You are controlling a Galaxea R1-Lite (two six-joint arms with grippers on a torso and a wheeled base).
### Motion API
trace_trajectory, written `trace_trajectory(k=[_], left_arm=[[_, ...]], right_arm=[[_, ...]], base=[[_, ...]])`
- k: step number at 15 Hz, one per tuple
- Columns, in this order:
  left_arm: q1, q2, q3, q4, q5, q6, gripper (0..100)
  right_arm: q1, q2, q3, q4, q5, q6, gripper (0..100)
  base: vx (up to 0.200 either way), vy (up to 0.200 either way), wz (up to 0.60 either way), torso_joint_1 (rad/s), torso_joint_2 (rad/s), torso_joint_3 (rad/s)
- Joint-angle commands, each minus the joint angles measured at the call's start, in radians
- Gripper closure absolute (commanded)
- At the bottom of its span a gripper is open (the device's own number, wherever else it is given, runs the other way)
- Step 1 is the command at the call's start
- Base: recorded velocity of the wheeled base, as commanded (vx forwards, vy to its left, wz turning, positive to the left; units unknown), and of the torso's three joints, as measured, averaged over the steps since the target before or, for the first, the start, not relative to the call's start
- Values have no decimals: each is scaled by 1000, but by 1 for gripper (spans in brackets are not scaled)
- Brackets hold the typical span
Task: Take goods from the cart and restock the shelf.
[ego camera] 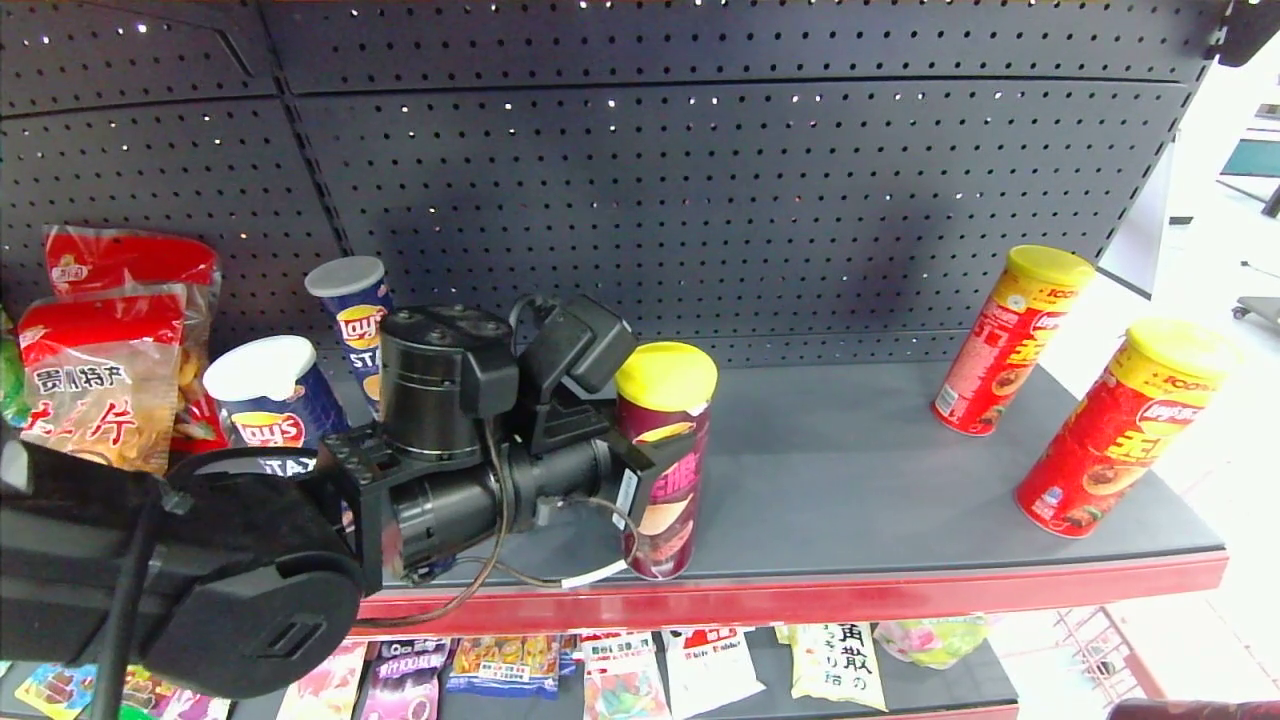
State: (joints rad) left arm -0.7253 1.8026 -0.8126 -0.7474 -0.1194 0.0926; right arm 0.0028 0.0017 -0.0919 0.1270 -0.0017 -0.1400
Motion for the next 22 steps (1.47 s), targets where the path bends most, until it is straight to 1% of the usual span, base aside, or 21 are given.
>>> trace_trajectory(k=[1, 3, 5, 6, 11, 13, 16, 17, 21, 22], left_arm=[[0, 0, 13, -3, 0, -1, 100], [-2, -3, 39, -4, 1, -1, 100], [0, -3, 39, -6, 1, -2, 100], [0, -3, 38, -6, 1, -2, 0], [0, -22, 42, -4, 23, -1, 0], [1, -42, 47, -3, 21, 3, 0], [4, -112, 119, 0, 18, 7, 0], [10, -154, 162, 0, 17, 7, 0], [41, -255, 256, 0, 15, 7, 0], [41, -321, 314, 2, 18, 7, 0]], right_arm=[[0, 0, 0, 0, 0, -1, 100], [0, 0, 0, 0, 0, 0, 100], [0, 0, 0, 0, 0, 0, 100], [0, 0, 0, 0, 0, 0, 100], [0, 0, 0, 0, 0, 0, 100], [0, 0, 0, 0, 0, 0, 100], [0, 0, 0, 0, 0, -1, 100], [0, 0, 0, 0, 0, -1, 100], [0, 0, 0, 0, 2, -1, 100], [0, 1, 0, 0, 3, -1, 100]], base=[[0, 0, 0, 0, 0, 0], [0, 0, 0, 0, 0, 0], [0, 0, 0, 0, 0, 0], [0, 0, 0, 0, 0, 0], [0, 0, 0, 0, 0, 0], [0, 0, 0, 0, 0, 0], [0, 0, 0, 0, 0, 0], [0, 0, 0, 0, 0, 0], [0, 0, 0, 0, 0, 0], [0, 0, 0, 0, 0, 0]])
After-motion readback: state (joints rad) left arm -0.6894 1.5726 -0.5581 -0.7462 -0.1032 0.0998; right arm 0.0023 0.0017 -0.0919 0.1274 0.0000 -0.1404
